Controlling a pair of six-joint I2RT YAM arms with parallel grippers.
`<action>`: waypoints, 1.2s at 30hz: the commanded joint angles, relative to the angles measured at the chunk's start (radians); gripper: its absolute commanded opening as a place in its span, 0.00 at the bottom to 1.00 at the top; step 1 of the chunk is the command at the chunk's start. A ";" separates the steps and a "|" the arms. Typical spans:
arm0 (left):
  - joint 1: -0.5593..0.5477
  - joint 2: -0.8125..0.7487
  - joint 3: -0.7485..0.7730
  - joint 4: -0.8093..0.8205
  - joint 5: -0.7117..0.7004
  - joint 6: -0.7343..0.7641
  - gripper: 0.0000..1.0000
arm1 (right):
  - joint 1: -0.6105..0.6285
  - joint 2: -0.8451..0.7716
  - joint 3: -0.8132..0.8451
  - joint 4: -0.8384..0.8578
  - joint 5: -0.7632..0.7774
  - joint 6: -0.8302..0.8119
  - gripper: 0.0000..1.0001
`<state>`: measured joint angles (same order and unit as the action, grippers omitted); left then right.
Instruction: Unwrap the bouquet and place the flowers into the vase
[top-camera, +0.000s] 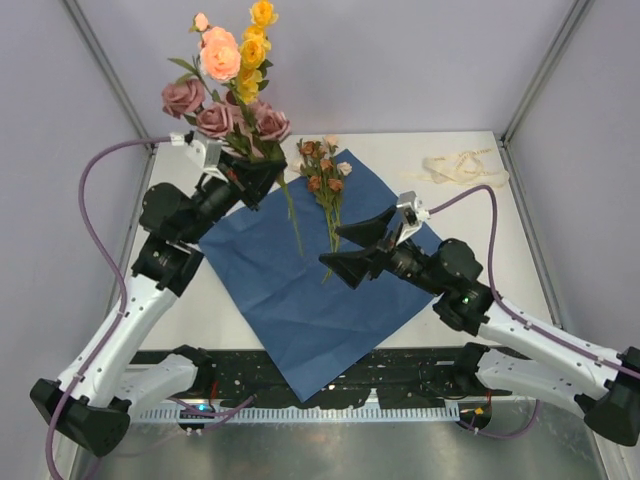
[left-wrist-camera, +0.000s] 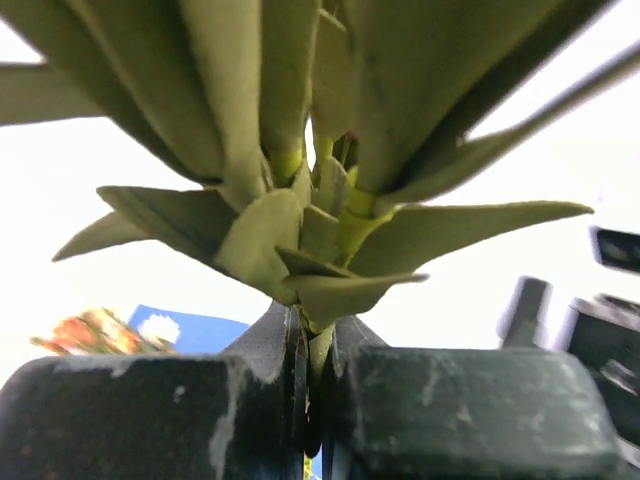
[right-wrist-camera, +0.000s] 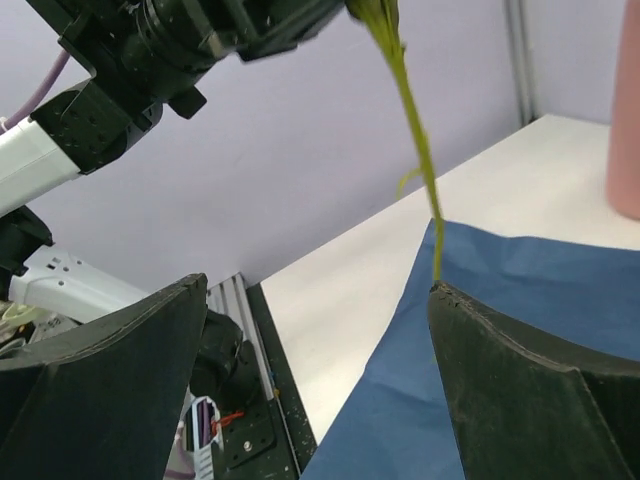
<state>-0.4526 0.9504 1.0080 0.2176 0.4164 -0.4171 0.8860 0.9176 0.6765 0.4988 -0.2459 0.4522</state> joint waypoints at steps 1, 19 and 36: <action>-0.003 0.097 0.193 0.069 -0.284 0.292 0.00 | 0.002 -0.123 -0.011 -0.038 0.135 -0.069 0.95; 0.095 0.631 0.744 0.364 -0.504 0.701 0.00 | 0.001 -0.221 0.063 -0.184 0.300 -0.138 0.95; 0.189 0.820 0.801 0.499 -0.421 0.598 0.00 | 0.002 -0.175 0.049 -0.114 0.267 -0.119 0.95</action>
<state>-0.2676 1.7500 1.7859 0.5964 -0.0242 0.1993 0.8864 0.7433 0.6968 0.3267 0.0242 0.3279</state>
